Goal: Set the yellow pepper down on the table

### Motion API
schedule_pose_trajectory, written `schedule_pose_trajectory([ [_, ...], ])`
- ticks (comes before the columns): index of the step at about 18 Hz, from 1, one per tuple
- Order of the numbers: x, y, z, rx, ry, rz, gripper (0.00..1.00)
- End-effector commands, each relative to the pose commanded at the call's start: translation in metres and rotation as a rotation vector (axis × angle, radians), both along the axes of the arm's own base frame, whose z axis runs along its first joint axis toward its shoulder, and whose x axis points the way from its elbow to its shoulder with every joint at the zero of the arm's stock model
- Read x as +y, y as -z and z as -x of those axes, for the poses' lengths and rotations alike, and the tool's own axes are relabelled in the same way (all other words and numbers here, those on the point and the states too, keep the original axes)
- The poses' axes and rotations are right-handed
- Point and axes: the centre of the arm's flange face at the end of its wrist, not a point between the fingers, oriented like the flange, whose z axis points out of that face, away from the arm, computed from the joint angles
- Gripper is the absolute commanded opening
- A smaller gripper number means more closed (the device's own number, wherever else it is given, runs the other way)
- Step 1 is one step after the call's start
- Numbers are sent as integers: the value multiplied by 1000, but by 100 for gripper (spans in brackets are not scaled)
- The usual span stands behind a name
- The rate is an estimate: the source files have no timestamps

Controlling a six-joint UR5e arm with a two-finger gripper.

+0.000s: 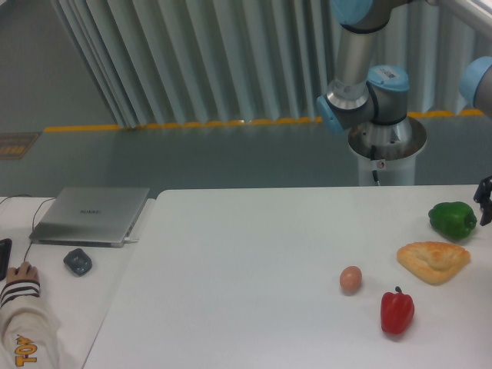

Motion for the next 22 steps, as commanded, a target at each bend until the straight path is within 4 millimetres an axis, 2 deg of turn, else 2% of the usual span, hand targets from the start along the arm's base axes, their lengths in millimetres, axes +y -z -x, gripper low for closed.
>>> schedule_pose_trajectory([
  [2,-3,0,1,-3,-6,-12,100],
  [3,-3,7,-1,-12,-6,-7,100],
  [8,-5,14,0,153,-59,-11,100],
  [16,16,13,49,188,-404,-102,100],
  [19,28,23,69,210,-517,-149,100],
  [22,37,44,94,235,-653,-213,100],
])
